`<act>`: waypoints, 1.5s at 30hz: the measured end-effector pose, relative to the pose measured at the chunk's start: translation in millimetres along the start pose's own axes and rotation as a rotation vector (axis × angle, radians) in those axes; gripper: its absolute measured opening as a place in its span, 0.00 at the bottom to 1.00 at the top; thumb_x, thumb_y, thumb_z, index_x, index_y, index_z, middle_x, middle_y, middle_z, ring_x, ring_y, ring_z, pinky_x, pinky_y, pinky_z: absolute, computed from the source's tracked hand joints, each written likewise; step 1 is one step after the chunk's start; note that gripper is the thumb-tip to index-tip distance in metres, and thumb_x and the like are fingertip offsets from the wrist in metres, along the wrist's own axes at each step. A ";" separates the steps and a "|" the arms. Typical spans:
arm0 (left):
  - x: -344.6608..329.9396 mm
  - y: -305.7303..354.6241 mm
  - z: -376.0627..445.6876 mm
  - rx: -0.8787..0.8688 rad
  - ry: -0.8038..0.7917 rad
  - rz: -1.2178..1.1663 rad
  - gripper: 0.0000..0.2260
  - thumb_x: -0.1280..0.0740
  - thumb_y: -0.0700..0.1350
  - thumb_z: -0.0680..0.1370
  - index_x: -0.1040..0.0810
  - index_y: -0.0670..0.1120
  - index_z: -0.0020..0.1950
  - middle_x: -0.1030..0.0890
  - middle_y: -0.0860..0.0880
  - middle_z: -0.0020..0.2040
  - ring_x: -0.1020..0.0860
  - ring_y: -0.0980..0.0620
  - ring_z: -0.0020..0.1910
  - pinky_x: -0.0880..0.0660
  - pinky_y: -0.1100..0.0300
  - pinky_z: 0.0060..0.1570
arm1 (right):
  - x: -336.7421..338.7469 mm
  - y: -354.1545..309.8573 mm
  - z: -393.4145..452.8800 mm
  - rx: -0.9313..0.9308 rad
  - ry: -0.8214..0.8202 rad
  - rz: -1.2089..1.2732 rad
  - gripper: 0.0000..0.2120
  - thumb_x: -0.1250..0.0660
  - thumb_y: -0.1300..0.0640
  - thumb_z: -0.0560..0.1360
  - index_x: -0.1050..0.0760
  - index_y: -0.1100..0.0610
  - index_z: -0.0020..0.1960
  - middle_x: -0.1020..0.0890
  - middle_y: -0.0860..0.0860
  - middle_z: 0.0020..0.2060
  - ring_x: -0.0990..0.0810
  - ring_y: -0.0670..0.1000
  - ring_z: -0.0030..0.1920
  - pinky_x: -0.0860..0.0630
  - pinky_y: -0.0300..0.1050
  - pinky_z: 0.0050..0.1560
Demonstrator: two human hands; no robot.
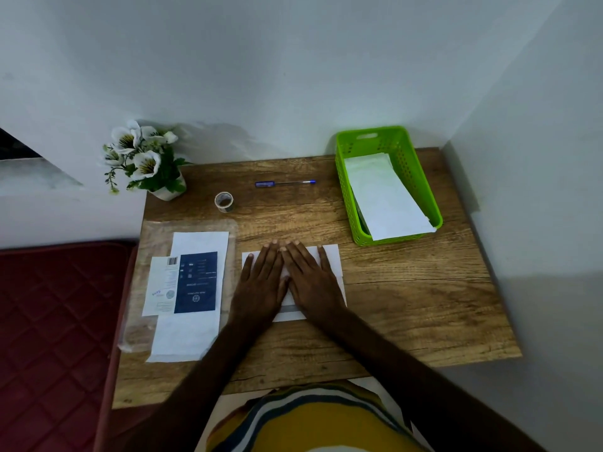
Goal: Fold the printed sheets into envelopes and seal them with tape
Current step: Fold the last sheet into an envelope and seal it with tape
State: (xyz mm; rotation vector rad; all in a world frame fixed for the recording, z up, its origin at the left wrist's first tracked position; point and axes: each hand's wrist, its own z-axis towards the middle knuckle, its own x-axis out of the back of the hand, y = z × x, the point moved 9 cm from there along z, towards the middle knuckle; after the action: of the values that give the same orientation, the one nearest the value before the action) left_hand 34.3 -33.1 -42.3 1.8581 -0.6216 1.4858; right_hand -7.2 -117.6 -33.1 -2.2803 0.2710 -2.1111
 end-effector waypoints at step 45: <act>49.1 -11.3 28.5 0.069 -0.003 -0.120 0.36 0.20 0.60 0.67 0.28 0.50 0.69 0.24 0.47 0.68 0.29 0.44 0.69 0.36 0.45 0.69 | 45.7 40.0 33.2 -0.010 -0.187 0.171 0.30 0.22 0.45 0.68 0.27 0.51 0.66 0.22 0.52 0.64 0.29 0.56 0.67 0.35 0.57 0.68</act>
State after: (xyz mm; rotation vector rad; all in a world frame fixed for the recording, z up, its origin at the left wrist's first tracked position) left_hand 72.7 -44.9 -0.6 1.9160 -0.4565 1.4424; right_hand 24.4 -166.8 3.9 -2.3455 0.4520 -1.8067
